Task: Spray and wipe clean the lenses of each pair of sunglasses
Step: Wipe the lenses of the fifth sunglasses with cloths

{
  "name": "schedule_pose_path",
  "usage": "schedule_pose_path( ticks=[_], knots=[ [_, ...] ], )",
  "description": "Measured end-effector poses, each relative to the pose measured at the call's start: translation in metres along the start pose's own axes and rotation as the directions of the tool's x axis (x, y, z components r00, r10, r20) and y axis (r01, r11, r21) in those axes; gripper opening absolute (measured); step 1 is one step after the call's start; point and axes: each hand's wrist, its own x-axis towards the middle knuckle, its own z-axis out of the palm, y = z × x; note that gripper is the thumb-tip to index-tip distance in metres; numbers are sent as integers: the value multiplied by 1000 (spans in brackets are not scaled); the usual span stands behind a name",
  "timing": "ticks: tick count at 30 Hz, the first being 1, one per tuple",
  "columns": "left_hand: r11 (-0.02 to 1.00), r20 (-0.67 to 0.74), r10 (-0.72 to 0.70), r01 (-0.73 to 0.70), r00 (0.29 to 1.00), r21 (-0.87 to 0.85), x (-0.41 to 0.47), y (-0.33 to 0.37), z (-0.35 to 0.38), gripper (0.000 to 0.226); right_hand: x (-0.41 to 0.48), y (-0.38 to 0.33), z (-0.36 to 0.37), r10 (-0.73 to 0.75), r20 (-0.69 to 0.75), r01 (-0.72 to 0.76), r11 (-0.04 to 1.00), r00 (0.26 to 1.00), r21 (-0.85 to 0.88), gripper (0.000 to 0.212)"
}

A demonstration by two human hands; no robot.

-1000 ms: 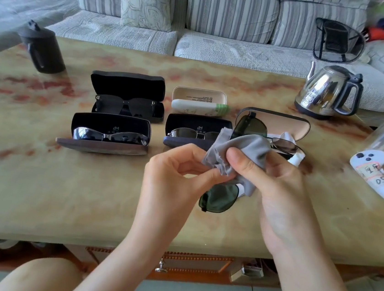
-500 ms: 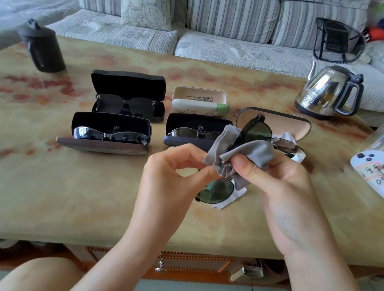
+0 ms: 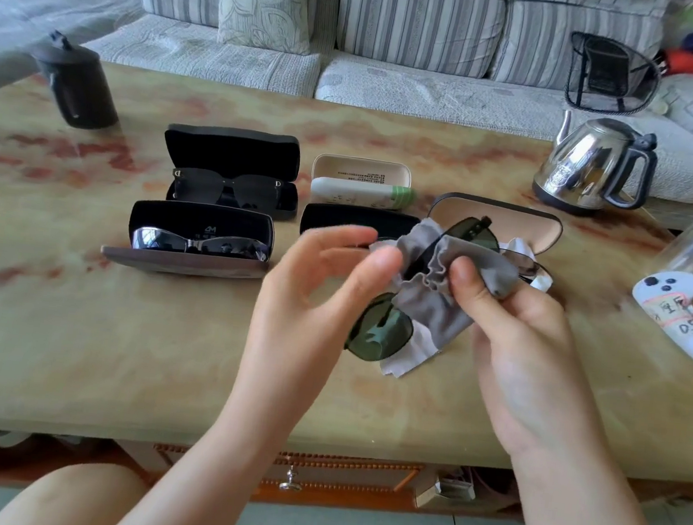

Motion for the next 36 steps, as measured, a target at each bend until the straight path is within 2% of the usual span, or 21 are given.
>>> schedule_pose_path(
  ticks=[2, 4, 9, 13, 20, 24, 27, 30, 33, 36],
  knots=[
    [994, -64, 99, -96, 993, 56, 2, 0, -4, 21, 2, 0, -5, 4, -32, -4, 1000, 999, -8, 23],
    [978, -62, 179, -171, 982, 119, 3, -1, -6, 9, 2, 0, -8, 18, -44, -17, 1000, 999, 8, 24],
    [956, 70, 184, -195, 980, 218, -1, -3, -1, 10, 0, 1, -6, 49, -5, -49, 998, 999, 40, 22],
    [927, 70, 217, -229, 974, 297, 0, -5, -2, 10, 1, 2, -6, 64, 16, -65, 998, 998, 27, 28],
    [919, 144, 146, -188, 979, 346, 2, -10, -3, 4, 0, 1, -7, 61, 48, -62, 998, 997, 22, 27],
    [913, 239, 93, -179, 967, 367, 0, -15, 0, 13, 2, 9, -3, 71, -21, -71, 997, 997, 0, 43],
    [916, 223, 143, -214, 964, 339, -4, -16, 6, 17, 3, 13, -4, 47, -47, -50, 997, 998, -55, 45],
    [929, 152, 184, -222, 971, 295, -3, -15, 5, 14, 0, 10, -5, 30, 47, -26, 996, 998, -88, 30],
    [891, 112, 246, -270, 963, 364, -1, -18, 0, 10, -2, 8, -4, 82, 109, -71, 992, 991, -103, 28],
    [855, 155, 258, -300, 954, 423, 1, -18, -1, 14, -1, 7, -6, 87, 102, -74, 989, 991, -127, 35]
  ],
)
